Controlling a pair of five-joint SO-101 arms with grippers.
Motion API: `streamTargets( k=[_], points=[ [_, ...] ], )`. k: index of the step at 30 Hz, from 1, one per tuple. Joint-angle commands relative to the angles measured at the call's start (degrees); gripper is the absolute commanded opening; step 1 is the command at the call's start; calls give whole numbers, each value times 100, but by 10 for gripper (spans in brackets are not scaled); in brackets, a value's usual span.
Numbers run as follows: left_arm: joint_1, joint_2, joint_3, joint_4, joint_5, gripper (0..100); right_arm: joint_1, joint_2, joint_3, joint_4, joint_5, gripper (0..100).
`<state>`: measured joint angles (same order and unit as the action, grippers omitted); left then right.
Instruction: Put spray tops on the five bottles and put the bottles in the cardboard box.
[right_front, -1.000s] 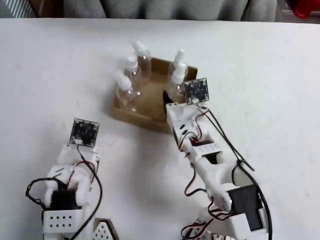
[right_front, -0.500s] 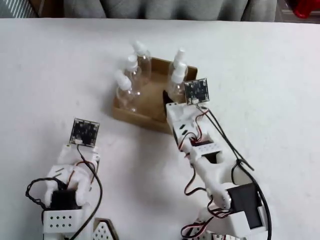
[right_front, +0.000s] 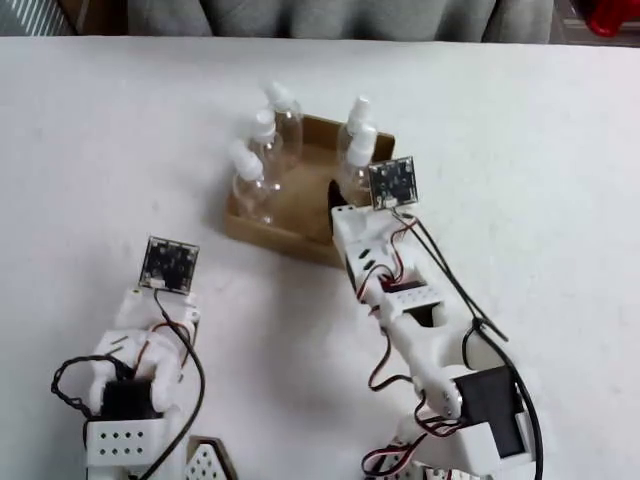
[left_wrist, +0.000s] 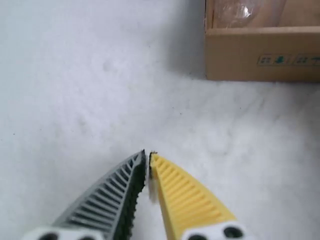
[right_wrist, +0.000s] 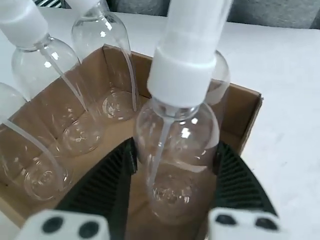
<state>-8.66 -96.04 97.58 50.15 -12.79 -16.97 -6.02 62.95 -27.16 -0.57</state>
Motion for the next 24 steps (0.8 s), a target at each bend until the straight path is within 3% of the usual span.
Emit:
streamTargets(
  k=[1,9,16,24],
  points=[
    [31,-31,-18,-18,-35,20,-40,-40,-202,-119,53,190],
    [31,-31,-18,-18,-35,20,-48,-92,-202,-136,62,194],
    [31,-31,-18,-18,-35,20,-286,-101,-62,-145,510,196],
    [31,-31,-18,-18,-35,20,-295,-48,-53,-145,492,300]
  ],
)
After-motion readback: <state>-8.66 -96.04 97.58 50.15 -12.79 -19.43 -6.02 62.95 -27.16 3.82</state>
